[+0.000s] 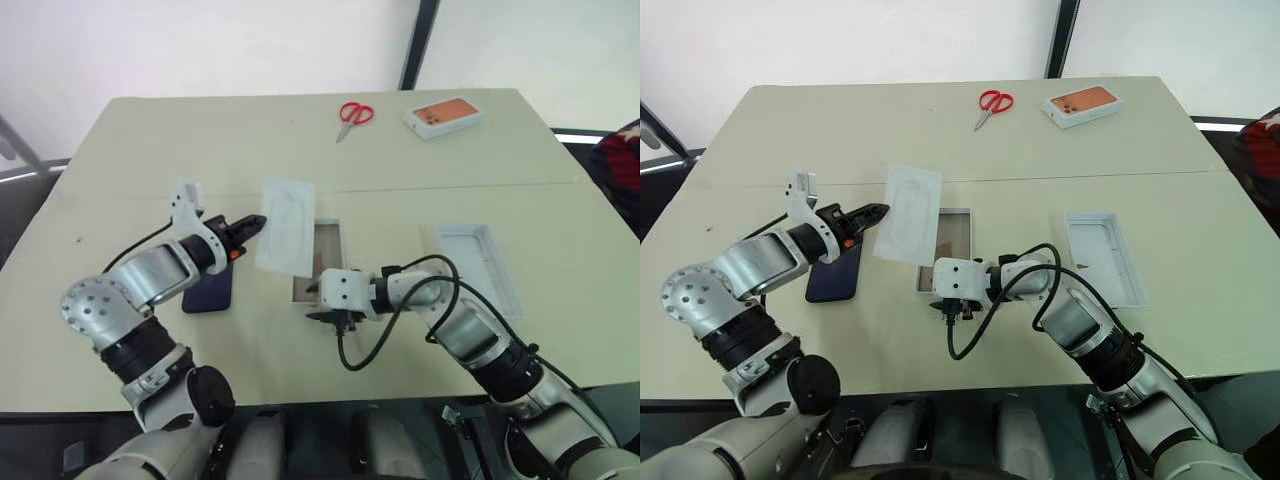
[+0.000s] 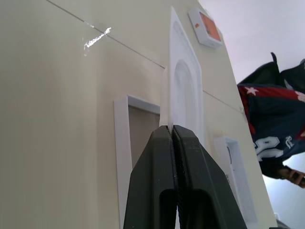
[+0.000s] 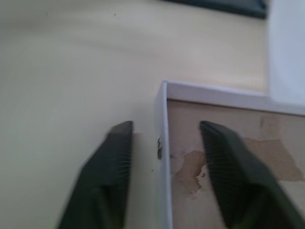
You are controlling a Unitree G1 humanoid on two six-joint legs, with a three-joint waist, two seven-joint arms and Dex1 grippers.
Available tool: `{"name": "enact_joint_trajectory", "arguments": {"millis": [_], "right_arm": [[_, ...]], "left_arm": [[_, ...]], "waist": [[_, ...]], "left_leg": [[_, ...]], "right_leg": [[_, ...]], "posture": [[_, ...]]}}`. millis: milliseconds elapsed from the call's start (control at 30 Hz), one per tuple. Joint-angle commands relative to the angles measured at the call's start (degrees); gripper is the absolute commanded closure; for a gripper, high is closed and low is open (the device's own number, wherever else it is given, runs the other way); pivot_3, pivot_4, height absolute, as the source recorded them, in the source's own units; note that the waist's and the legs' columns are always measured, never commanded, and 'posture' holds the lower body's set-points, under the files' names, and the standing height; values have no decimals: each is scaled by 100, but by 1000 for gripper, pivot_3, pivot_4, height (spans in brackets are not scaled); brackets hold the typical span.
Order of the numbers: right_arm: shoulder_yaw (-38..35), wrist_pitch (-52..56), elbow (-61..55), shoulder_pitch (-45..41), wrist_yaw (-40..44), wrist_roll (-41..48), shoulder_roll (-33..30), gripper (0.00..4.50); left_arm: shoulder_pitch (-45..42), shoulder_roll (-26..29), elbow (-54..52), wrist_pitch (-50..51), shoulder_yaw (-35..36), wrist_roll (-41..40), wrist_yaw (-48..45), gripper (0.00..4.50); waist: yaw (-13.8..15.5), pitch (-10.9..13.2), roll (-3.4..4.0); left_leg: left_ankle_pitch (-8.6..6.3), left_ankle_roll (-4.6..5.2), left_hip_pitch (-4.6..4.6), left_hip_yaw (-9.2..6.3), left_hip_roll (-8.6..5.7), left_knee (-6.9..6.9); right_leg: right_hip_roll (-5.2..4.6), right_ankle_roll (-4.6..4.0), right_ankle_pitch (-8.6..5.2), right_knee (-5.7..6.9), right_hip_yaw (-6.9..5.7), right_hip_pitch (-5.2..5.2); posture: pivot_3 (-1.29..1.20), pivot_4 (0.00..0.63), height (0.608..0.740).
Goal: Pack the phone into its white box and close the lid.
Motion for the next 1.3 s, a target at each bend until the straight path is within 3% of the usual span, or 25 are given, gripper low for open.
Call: {"name": "enact_joint_trajectory", "arguments": {"millis": [33, 300, 1300], "right_arm": [[-689, 179, -597, 141, 191, 611, -187, 1685], [-1658, 934, -1017, 473, 287, 1490, -630, 1685], [-1879, 517, -243, 679, -144, 1397, -695, 1685]], "left_arm": [[9, -182, -21, -46, -84, -177, 189, 4500], [50, -777, 52, -95, -370, -17, 638, 4500], [318, -954, -12, -548, -905, 302, 1005, 4500]], "waist": [[24, 0, 0], [16, 0, -2], [14, 0, -2]], "left_leg": [[0, 0, -1, -1, -1, 1], [-13, 22, -1, 0, -2, 1], [-3, 5, 0, 4, -2, -1]], "right_leg": [[-2, 0, 0, -1, -1, 1], [-3, 0, 0, -2, 1, 3], [1, 0, 0, -2, 2, 2]], "posture": [[0, 150, 740], [0, 150, 740], [0, 150, 740]]}}
